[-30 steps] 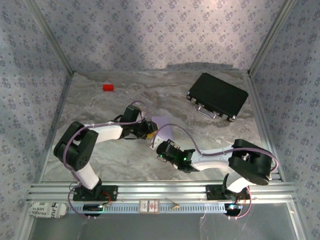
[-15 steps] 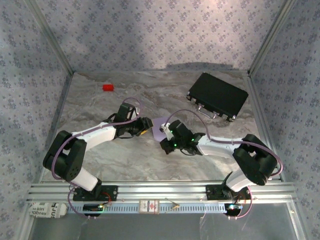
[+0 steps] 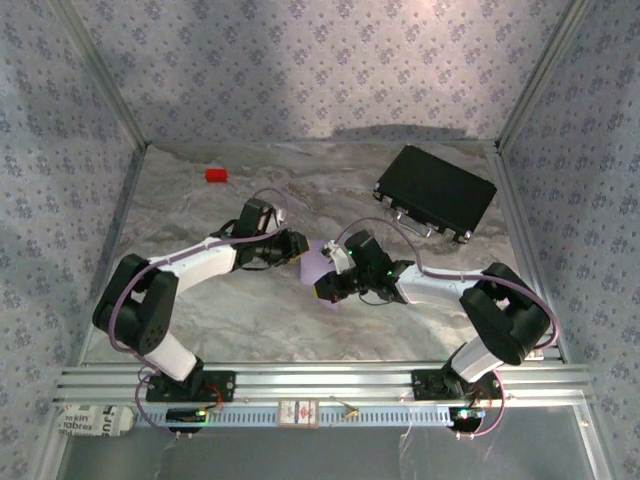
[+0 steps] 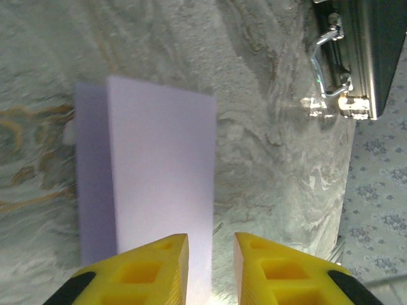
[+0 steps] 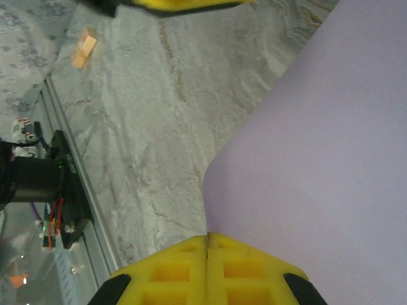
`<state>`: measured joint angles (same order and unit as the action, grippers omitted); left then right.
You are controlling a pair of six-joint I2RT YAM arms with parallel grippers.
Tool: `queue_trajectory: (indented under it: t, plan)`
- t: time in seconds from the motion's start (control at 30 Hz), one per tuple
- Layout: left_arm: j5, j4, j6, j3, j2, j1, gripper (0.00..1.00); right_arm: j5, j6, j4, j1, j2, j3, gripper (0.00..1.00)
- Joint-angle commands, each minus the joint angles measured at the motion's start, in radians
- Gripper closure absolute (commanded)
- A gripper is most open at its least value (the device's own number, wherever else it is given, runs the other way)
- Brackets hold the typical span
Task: Fold a paper plane with a square sheet of paper (pick it up from the middle)
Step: Third fold the triangle at the center of the table.
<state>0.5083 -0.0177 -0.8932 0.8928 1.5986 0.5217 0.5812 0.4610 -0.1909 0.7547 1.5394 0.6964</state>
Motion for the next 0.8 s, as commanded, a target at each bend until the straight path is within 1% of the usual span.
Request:
queue_trajectory:
  t: [0.0,0.2,0.3,0.4,0.77]
  plan:
    - [0.068,-0.041,0.057,0.071,0.06,-0.004,0.77,0.033,0.024,-0.021,-0.003,0.014,-0.008,1.0]
    - [0.103,-0.073,0.099,0.152,0.185,-0.005,0.81,-0.034,0.018,0.011,-0.013,0.034,-0.001,1.0]
    - [0.11,-0.114,0.14,0.198,0.246,-0.002,0.82,-0.037,0.017,0.014,-0.016,0.046,0.002,1.0]
    - [0.105,-0.116,0.154,0.214,0.29,0.0,0.83,-0.036,0.021,0.011,-0.016,0.055,0.002,1.0]
    - [0.07,-0.175,0.202,0.23,0.384,0.006,0.85,-0.044,-0.003,0.069,-0.017,0.076,0.025,1.0]
